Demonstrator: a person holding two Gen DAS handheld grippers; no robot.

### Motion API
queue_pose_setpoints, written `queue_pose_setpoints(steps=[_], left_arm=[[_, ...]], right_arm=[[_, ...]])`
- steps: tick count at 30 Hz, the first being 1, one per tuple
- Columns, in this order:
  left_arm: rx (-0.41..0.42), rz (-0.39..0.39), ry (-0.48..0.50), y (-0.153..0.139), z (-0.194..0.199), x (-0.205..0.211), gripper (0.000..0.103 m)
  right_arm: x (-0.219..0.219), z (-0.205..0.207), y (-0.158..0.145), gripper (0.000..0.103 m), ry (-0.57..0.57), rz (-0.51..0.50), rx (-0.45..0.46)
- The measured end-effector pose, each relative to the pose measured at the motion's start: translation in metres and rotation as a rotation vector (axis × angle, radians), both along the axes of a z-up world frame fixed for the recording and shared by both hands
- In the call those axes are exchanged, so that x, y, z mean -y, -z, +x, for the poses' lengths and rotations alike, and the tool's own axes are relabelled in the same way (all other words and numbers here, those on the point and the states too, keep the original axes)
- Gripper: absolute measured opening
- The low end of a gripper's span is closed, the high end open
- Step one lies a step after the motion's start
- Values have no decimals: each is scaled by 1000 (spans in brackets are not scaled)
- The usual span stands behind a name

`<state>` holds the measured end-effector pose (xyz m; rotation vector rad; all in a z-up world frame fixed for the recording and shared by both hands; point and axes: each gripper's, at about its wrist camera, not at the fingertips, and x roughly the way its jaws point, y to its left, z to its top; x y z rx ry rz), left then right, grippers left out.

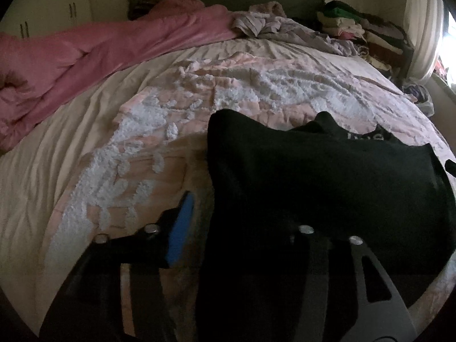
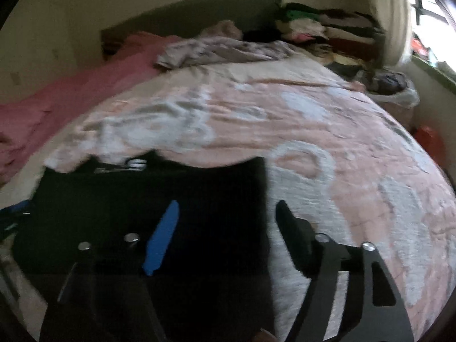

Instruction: Fold small clothes

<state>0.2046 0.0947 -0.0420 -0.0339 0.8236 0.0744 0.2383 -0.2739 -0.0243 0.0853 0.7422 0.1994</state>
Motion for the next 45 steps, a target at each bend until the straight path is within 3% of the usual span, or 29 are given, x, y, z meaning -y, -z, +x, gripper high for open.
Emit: queue_pose_setpoints(steps=[5, 7, 8, 9, 11, 12, 14, 22, 31, 38, 45], left_arm=[[20, -12, 5, -14, -5, -2, 59], [30, -17, 3, -20, -7, -4, 59], [34, -19, 1, -22, -7, -5, 59], [38, -22, -1, -25, -7, -7, 60], [40, -21, -4, -27, -7, -9, 61], [40, -22, -7, -29, -7, -11, 74], [49, -24, -14, -32, -7, -13, 80], [52, -39, -22, -36, -7, -23, 83], [29, -64, -26, -33, -1, -32, 84], [0, -89, -34, -22, 8, -35, 84], [-24, -112, -45, -13, 15, -40, 84]], right_arm=[[-39, -19, -19, 77, -117, 19, 29], [-61, -30, -26, 77, -172, 12, 47], [-68, -33, -28, 81, -191, 11, 53], [-80, -39, -30, 95, -216, 11, 60], [-99, -49, -31, 97, -256, 9, 70], [-113, -55, -31, 97, -290, 2, 68], [-133, -64, -29, 97, -327, -22, 76], [-186, -90, -19, 97, -460, -82, 85], [-217, -104, -5, 97, -529, -163, 92], [-246, -114, 18, 97, -589, -268, 92], [-272, -123, 48, 97, -618, -434, 128]])
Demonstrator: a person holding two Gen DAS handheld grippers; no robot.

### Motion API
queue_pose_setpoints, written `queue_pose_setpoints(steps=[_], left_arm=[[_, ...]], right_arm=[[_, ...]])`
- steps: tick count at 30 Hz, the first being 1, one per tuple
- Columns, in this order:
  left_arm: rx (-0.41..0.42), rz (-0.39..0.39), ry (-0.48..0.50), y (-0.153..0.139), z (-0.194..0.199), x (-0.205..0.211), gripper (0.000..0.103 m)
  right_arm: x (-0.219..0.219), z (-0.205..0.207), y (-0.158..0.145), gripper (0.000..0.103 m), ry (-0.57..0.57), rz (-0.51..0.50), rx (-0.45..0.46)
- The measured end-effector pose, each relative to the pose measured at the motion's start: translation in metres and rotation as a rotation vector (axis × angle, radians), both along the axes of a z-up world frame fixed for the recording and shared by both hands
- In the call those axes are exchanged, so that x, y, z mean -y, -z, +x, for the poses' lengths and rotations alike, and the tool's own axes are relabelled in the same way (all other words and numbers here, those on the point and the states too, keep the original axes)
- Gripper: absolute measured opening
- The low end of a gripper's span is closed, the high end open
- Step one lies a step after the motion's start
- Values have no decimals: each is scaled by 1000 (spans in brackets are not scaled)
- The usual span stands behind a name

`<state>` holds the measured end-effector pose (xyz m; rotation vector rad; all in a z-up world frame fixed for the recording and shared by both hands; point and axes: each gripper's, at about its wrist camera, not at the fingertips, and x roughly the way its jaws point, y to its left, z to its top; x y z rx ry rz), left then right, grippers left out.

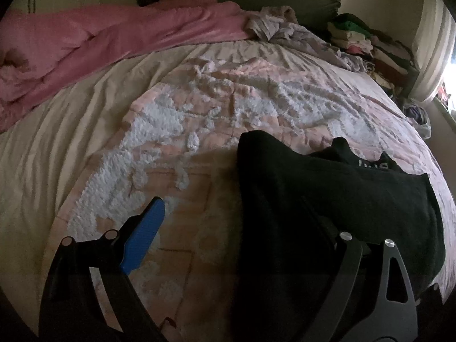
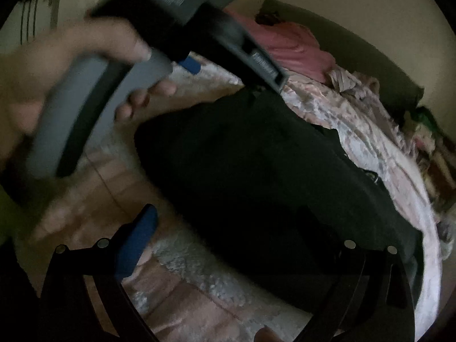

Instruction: Fold small clothes

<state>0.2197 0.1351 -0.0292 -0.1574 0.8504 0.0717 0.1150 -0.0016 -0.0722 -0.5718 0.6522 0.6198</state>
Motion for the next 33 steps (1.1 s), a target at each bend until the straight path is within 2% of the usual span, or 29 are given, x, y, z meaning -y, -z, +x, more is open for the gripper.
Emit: queue_pose_setpoints(steps=[8, 13, 15, 16, 17, 18, 20, 23, 29, 31, 33], left_arm=[[-9, -22, -17, 4, 2, -5, 84], [-21, -34, -16, 7, 5, -8, 84], [-28, -51, -13, 9, 6, -9, 84], [-31, -61, -12, 10, 7, -9, 84], [-33, -71, -12, 11, 7, -10, 84], [-34, -83, -9, 12, 7, -10, 84], [-40, -105, -3, 14, 7, -10, 84], [-44, -124, 8, 16, 7, -7, 84], [-18, -198, 34, 11, 4, 2, 84], [-14, -226, 60, 9, 3, 9, 72], [-16, -263, 73, 7, 3, 14, 48]], right_arm=[[-6, 21, 5, 97, 40, -21, 27], [-17, 28, 9, 94, 43, -67, 82], [-17, 28, 9, 75, 46, -68, 97], [-15, 28, 7, 71, 50, -57, 104], [-12, 28, 5, 58, 58, -43, 113], [-6, 29, 2, 47, 69, -16, 117], [4, 33, -5, 34, 76, 46, 101], [19, 36, -15, 25, 90, 126, 87], [31, 30, -23, 22, 96, 182, 101], [34, 27, -26, 21, 99, 195, 109], [38, 27, -29, 21, 103, 210, 111]])
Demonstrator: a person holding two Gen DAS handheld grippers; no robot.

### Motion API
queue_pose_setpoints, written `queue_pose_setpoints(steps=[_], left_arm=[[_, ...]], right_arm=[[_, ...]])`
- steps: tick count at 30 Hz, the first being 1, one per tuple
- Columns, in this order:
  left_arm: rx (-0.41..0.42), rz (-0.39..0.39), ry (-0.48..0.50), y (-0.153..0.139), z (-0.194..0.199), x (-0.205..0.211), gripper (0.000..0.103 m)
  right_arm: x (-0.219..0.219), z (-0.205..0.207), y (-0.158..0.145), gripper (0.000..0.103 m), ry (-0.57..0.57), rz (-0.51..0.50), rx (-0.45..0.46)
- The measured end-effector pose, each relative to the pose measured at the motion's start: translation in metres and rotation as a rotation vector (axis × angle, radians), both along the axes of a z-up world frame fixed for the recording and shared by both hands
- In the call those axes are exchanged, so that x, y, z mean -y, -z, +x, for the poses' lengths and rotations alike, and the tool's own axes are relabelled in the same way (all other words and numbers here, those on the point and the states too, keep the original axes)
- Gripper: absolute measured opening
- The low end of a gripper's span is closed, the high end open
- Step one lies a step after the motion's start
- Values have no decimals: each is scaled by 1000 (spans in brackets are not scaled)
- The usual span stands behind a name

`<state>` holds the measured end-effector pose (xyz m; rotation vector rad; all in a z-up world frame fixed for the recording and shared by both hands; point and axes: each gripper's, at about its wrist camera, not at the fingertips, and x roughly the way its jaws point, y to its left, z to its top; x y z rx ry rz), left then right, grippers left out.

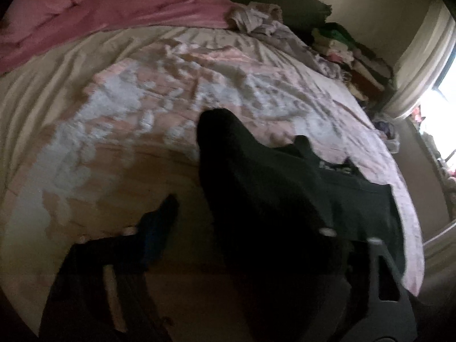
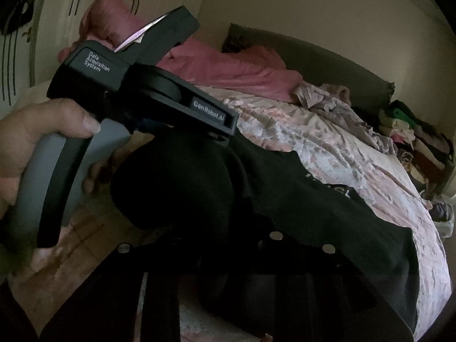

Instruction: Fold small clothes

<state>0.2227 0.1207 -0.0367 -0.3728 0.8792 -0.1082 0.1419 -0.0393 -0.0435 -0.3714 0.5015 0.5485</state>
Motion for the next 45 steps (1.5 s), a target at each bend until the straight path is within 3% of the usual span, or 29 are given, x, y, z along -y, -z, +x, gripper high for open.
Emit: queue_pose_setpoints(steps=[2, 6, 14, 20, 24, 33, 40, 43, 44, 45], left_arm=[[-7, -36, 17, -2, 0, 7, 32], [9, -14, 23, -14, -5, 21, 20], [31, 14, 35, -48, -9, 53, 19], [38, 92, 85, -72, -4, 106, 19], [41, 131, 133, -83, 1, 148, 19], [16, 200, 239, -75, 11, 231, 19], [-27, 249, 277, -56, 20, 272, 19], [-49, 261, 287, -46, 25, 284, 23], [-55, 247, 293, -44, 27, 286, 33], [-71, 223, 309, -41, 30, 288, 51]], right_arm=[[2, -2, -1, 21, 1, 5, -1], [10, -6, -7, 20, 16, 17, 7], [50, -10, -28, 18, 88, 121, -5], [91, -11, -35, 16, 158, 232, -60], [125, -12, -40, 8, 205, 310, -100], [187, -10, -26, 8, 307, 432, -236], [216, -4, -12, 8, 362, 496, -316], [224, -1, -3, 8, 376, 519, -355], [226, 0, -1, 9, 382, 526, -365], [229, 0, 3, 10, 391, 537, -383]])
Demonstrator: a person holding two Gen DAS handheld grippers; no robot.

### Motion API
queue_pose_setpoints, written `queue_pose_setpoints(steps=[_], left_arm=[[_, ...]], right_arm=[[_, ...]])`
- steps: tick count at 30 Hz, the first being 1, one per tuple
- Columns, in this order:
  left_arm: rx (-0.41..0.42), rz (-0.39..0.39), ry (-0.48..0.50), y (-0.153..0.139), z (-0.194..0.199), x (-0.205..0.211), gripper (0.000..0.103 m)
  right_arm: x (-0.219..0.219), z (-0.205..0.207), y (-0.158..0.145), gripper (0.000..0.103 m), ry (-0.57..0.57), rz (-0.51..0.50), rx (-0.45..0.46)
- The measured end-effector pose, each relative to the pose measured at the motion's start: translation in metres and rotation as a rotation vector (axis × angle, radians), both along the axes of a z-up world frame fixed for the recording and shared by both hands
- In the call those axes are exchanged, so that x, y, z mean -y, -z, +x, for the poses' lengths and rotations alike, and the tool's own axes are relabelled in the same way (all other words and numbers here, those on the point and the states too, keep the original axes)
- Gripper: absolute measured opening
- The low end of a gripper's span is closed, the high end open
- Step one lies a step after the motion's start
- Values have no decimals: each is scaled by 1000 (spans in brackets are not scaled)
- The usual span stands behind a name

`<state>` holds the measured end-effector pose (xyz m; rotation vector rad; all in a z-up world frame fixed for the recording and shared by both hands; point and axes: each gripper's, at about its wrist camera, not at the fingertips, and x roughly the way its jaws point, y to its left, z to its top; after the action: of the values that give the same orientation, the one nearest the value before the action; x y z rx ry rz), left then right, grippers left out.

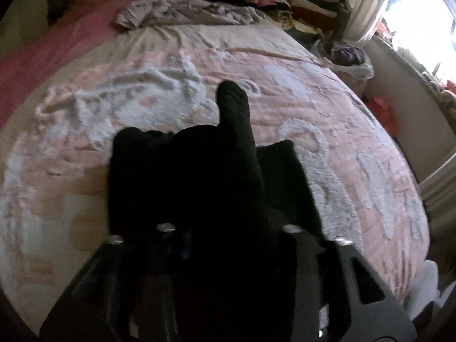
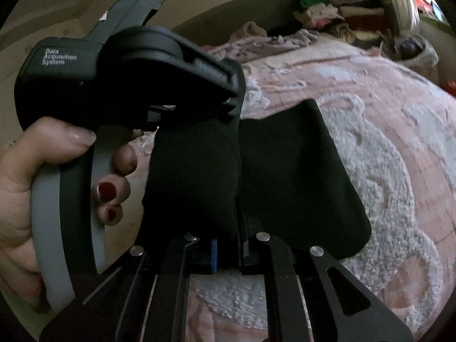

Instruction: Fold small clothes

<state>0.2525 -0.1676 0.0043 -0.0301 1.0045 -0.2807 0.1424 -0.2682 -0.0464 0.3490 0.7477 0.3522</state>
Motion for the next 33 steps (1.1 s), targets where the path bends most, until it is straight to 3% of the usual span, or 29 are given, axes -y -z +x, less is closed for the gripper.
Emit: queue_pose_setpoints(steps=[2, 6, 7, 9, 13, 17, 24, 33], left_arm=[[-19, -100, 31, -1, 0, -2, 67], [12, -181, -6, -13, -11, -28, 69], [26, -182, -19, -15, -15, -35, 69], [69, -159, -54, -17, -26, -55, 69], [125, -68, -119, -8, -43, -89, 69], [97, -44, -138, 12, -53, -107, 69], [72, -66, -108, 31, -60, -100, 67], [94, -28, -77, 29, -63, -91, 67]], right_arm=[[5, -1, 5, 15, 14, 4, -23], [24, -4, 14, 24, 42, 51, -79], [28, -5, 14, 25, 45, 62, -80], [34, -9, 10, 37, 60, 69, -73], [40, -10, 0, 55, 41, 105, -44], [44, -5, -5, 77, 7, 154, -48], [52, 41, 3, 83, -49, 245, -173], [35, 83, 1, 84, -128, 160, -201]])
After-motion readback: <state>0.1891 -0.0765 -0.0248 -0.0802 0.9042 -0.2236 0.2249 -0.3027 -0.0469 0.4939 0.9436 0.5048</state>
